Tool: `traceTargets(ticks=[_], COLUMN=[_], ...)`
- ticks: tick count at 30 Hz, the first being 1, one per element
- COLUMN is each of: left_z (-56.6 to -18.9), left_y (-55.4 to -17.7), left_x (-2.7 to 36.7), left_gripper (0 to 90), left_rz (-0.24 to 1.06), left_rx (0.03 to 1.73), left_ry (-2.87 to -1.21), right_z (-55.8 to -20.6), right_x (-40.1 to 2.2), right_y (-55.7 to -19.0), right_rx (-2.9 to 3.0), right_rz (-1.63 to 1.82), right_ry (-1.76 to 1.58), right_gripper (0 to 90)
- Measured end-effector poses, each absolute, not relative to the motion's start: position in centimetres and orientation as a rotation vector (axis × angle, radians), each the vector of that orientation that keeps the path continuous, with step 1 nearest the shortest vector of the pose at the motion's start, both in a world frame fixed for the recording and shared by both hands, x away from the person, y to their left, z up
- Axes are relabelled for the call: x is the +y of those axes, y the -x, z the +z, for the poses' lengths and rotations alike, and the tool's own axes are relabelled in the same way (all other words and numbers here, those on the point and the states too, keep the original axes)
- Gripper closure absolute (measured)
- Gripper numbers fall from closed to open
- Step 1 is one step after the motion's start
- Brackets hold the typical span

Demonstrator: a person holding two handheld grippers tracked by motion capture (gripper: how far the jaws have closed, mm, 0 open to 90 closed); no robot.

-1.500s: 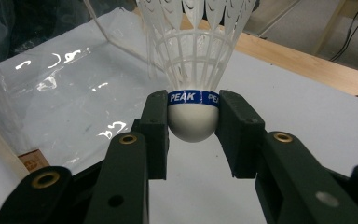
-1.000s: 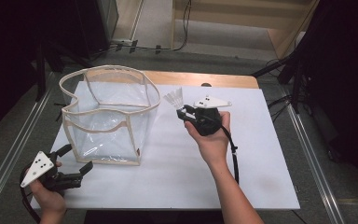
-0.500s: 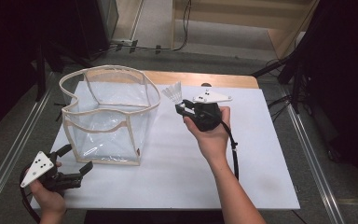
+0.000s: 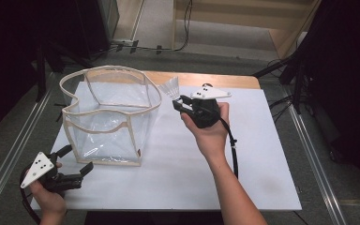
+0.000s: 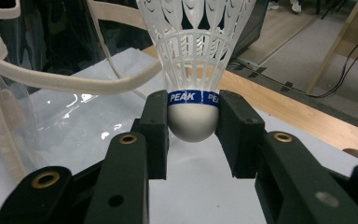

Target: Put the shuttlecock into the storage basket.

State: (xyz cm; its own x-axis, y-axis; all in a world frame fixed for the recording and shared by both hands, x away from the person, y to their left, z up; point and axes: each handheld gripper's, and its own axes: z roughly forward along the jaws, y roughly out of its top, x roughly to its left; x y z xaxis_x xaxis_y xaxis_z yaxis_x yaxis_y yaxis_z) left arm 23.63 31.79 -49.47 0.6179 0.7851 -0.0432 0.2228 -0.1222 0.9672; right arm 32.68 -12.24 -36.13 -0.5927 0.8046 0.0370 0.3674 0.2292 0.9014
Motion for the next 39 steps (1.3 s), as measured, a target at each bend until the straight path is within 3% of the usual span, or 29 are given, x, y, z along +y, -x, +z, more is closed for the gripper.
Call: traceTargets(ticks=[39], left_z=[-49.5], left_y=[-23.6], left_x=[31.8], left_gripper=[0.0], left_rz=[0.591], left_rx=[0.841], left_ry=[-1.659], right_z=[-34.2], right_x=[-9.1], right_y=[-33.4], right_rx=[2.079], right_rz=[1.386], right_ry=[-0.999], right_gripper=[62.5])
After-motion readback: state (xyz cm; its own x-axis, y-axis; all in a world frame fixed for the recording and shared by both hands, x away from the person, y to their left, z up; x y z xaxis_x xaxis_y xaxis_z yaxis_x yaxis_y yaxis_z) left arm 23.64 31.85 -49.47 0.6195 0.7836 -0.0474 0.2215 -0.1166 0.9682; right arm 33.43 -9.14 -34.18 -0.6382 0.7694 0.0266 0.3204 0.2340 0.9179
